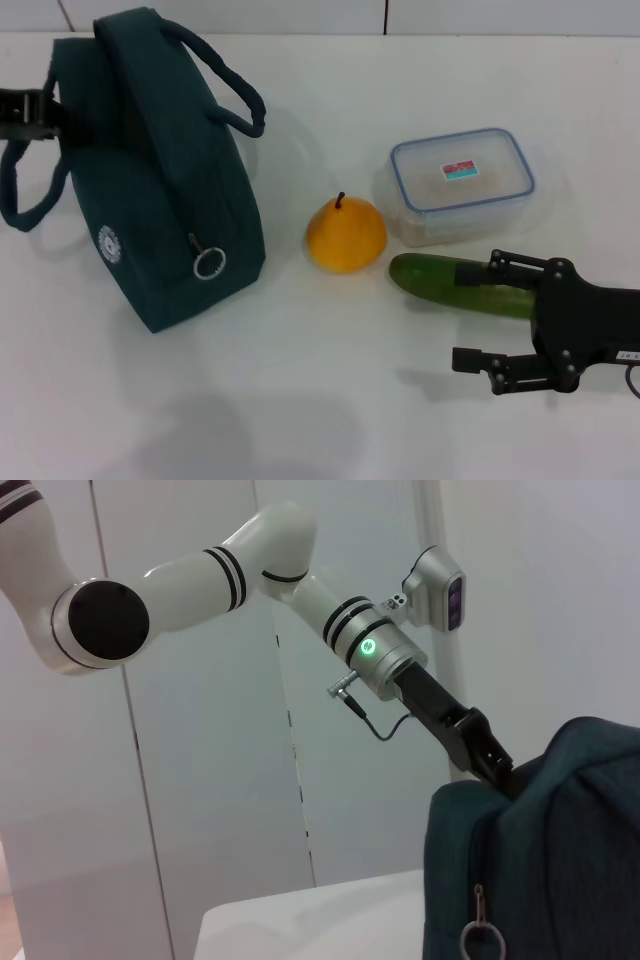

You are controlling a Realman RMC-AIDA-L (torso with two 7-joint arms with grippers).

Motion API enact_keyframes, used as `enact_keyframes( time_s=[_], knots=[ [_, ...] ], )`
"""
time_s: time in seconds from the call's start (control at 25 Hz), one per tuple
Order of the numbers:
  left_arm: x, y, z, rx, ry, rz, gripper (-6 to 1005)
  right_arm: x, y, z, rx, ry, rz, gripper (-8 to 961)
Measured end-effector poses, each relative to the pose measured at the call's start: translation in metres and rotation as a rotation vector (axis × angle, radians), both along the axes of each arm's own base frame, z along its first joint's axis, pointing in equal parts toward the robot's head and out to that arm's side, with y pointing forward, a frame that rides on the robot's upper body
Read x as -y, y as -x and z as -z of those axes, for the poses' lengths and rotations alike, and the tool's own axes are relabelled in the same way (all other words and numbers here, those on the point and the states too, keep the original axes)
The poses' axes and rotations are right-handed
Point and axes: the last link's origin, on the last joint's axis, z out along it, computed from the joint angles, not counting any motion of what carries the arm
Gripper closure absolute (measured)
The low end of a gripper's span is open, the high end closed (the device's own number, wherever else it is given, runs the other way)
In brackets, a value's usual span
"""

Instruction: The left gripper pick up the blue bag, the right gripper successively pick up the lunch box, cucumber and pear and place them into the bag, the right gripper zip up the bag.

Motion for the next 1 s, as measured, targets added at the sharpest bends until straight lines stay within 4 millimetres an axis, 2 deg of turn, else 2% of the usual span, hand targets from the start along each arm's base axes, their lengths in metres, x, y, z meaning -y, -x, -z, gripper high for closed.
enact_keyframes(
  time_s=[0.04, 0.24, 0.48, 0.64, 0.8, 1.0],
  knots=[
    [0.001, 0.0, 0.001, 0.002, 0.008, 0.0, 883, 0.0, 0.0, 0.0, -0.001, 0.0, 0.001, 94],
    [0.014, -0.003, 0.004, 0.01, 0.079, 0.009, 949, 0.0, -0.001, -0.001, -0.006, -0.007, 0.009, 94],
    [0.036, -0.004, 0.008, 0.0, 0.144, 0.036, 949, -0.003, -0.002, -0.009, -0.044, -0.054, 0.037, 94],
    [0.048, -0.012, 0.02, -0.02, 0.204, 0.078, 949, -0.007, -0.006, -0.016, -0.07, -0.096, 0.078, 94],
    [0.055, -0.023, 0.032, -0.031, 0.24, 0.124, 949, -0.013, -0.013, -0.027, -0.103, -0.155, 0.16, 93],
    [0.056, -0.035, 0.028, -0.046, 0.197, 0.139, 949, -0.023, -0.028, -0.041, -0.14, -0.229, 0.32, 94]
  ],
)
